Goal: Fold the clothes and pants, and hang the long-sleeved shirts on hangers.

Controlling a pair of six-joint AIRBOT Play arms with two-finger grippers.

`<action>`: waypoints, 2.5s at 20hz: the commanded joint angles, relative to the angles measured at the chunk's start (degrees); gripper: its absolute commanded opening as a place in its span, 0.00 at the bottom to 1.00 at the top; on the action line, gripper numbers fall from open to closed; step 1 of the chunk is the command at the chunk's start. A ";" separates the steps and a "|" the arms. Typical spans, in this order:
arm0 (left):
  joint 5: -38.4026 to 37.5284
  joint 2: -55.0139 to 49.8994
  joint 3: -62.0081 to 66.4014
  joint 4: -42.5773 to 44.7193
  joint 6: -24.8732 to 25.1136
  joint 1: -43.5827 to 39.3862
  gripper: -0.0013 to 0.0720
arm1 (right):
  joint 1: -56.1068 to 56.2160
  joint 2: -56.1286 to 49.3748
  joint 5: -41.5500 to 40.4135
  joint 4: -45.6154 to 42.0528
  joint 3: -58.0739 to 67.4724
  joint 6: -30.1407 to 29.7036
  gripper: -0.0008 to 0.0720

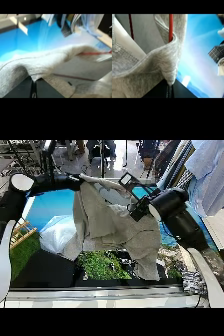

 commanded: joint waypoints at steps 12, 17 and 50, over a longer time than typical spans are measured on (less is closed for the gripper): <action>-12.02 -6.58 -0.02 -4.39 4.90 1.99 0.82 | 1.66 5.38 -14.16 6.99 -0.55 15.65 0.04; -20.37 -5.51 -0.02 -4.42 6.32 3.76 0.81 | -1.64 1.44 -16.76 -5.29 -0.92 31.89 0.04; -54.34 1.57 -0.02 -15.56 -14.32 6.10 0.89 | -88.21 -6.49 -41.42 -17.31 25.68 59.01 0.05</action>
